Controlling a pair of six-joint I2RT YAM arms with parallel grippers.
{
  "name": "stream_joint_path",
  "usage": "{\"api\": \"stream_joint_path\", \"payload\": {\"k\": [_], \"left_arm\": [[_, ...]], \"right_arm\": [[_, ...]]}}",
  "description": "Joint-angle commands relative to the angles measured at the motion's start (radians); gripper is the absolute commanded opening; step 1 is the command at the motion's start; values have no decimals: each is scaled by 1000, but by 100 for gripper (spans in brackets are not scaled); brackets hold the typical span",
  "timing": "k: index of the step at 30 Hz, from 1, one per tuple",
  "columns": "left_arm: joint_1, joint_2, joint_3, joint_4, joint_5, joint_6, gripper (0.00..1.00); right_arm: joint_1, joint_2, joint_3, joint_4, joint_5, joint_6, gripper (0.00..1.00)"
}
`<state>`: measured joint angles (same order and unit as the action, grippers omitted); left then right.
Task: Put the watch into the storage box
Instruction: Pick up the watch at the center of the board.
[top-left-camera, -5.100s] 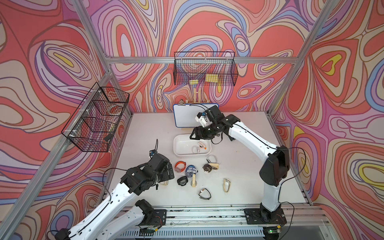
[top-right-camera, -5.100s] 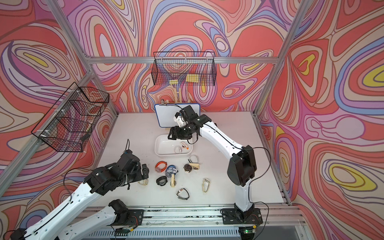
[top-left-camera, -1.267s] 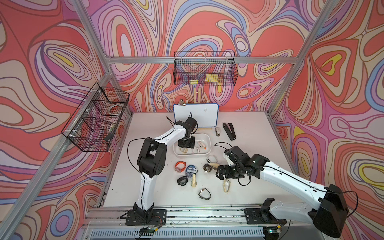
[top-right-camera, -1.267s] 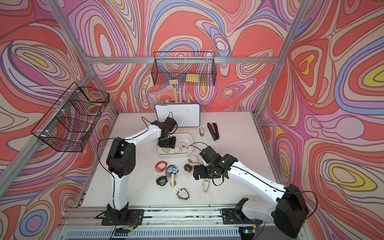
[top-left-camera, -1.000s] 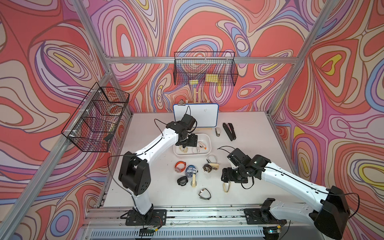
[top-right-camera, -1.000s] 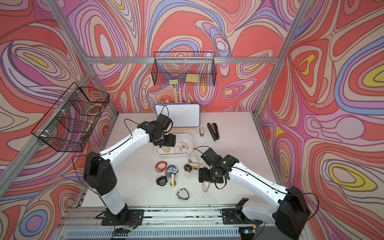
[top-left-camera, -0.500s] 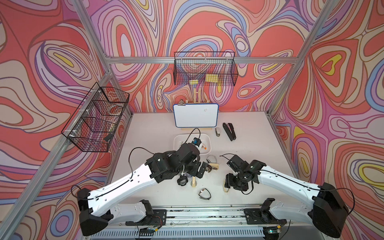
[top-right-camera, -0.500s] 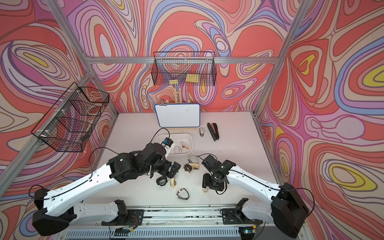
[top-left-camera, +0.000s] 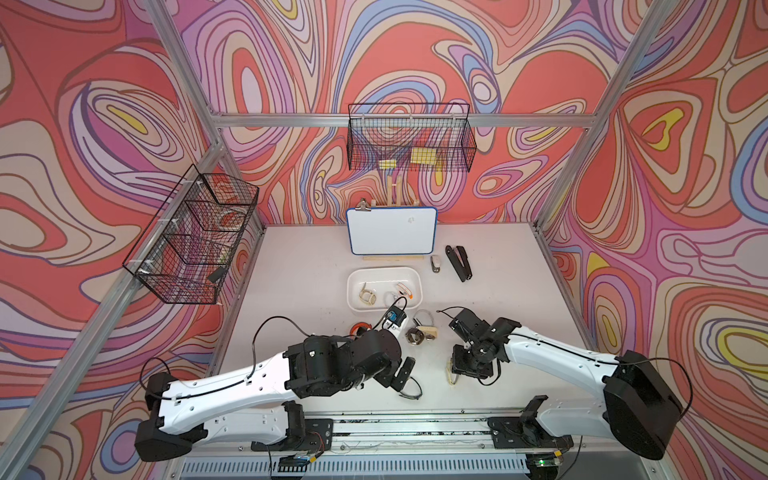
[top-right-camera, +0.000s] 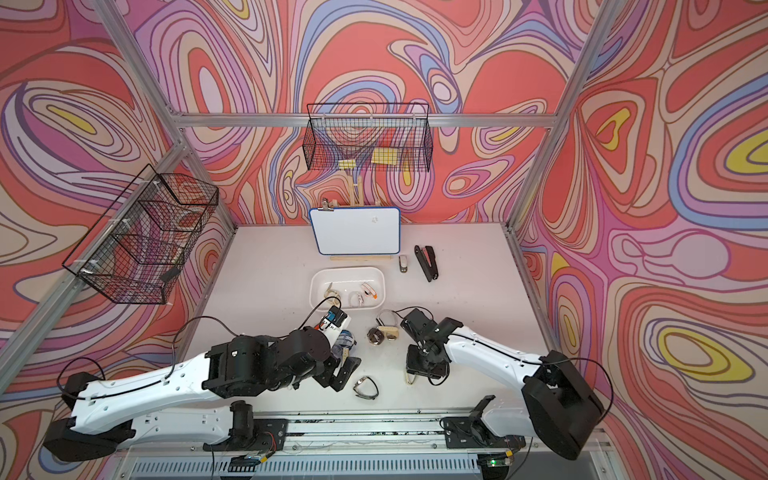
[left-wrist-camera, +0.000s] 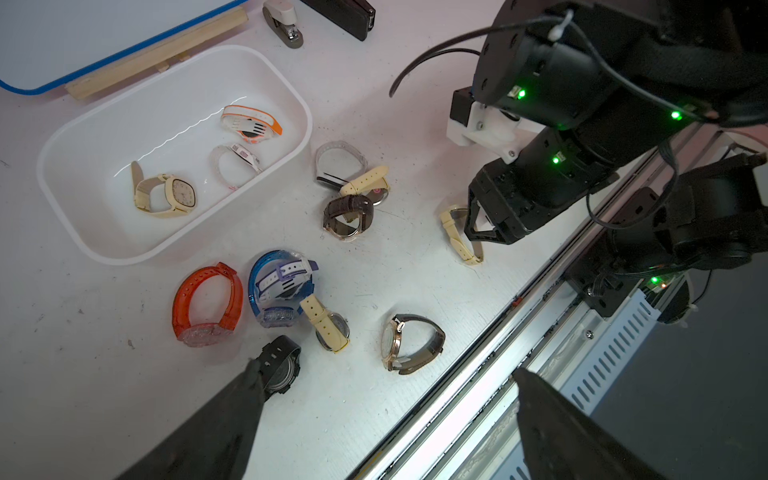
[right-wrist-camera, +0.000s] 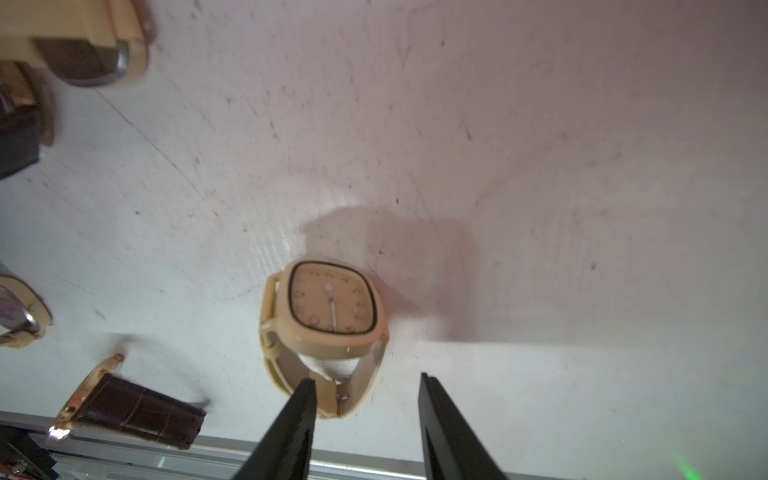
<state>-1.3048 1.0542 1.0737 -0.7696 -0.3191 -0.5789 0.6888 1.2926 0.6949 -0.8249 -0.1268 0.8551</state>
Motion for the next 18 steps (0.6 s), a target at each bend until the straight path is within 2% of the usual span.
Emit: {"api": "stream_joint_path", "payload": {"k": [1,7,18], "left_arm": [[-33,-2,-8,56,-34,25,100],[-102,10,-33,104,-18,89,100],[-212,25,-99,151,49,174,100]], "right_arm": [[-21,-18,-30,10,26,-5,44],[-26,36,-34,79,-3,-13,33],[-26,86,-30,94,11,-30,12]]}}
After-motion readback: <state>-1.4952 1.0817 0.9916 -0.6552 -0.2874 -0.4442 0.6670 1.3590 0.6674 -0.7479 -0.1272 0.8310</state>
